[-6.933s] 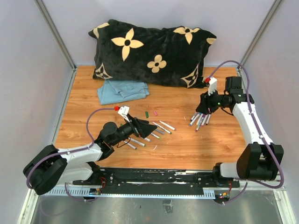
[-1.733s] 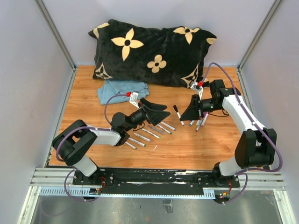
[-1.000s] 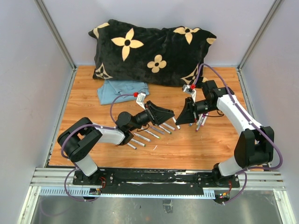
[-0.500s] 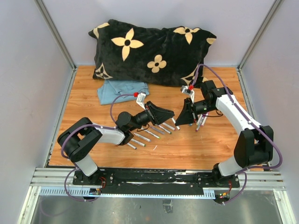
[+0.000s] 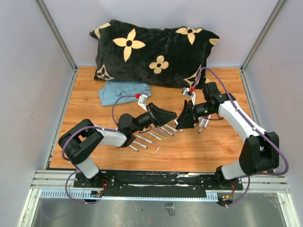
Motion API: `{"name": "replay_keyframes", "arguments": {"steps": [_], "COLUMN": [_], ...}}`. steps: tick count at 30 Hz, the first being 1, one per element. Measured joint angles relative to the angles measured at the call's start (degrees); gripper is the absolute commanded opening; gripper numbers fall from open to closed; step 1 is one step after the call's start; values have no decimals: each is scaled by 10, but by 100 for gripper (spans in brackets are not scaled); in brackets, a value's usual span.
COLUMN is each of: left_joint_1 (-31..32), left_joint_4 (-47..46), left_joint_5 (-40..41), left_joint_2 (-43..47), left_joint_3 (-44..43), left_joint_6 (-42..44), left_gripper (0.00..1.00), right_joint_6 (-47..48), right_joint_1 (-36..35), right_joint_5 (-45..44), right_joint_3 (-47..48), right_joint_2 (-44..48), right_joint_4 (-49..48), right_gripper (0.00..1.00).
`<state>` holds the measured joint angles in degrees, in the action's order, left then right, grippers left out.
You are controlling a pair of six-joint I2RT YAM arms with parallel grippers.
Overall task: Open the pen caps
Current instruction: Open the pen cap from the pen.
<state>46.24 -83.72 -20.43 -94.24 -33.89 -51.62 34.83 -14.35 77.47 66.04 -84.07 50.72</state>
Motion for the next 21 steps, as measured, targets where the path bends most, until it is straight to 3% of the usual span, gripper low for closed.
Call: {"name": "replay_keyframes", "arguments": {"steps": [3,5,7,14,21], "left_joint_1": [1,1,1,-16,-149], "left_joint_4": [-4,-6,-6,8,6], "left_joint_5": [2,4,9,21,84], "left_joint_2": [0,0,0,10,32], "left_joint_3": [0,0,0,5,-23], "left_joint_6": [0,0,0,-1,-33], "left_gripper": [0,0,0,0,0], "right_joint_6": [-55,-87,-109,-146,-152], "right_joint_1": [-13,-21,-25,-33,-38], "right_joint_5": [-6,-11,-14,-23,-19], "right_joint_3": [-30,-41,-42,-46,-51], "right_joint_2": [29,45,52,45,7], "right_joint_4": [-65,-98,-122,-172,-176], "right_gripper": [35,14,1,1,1]}}
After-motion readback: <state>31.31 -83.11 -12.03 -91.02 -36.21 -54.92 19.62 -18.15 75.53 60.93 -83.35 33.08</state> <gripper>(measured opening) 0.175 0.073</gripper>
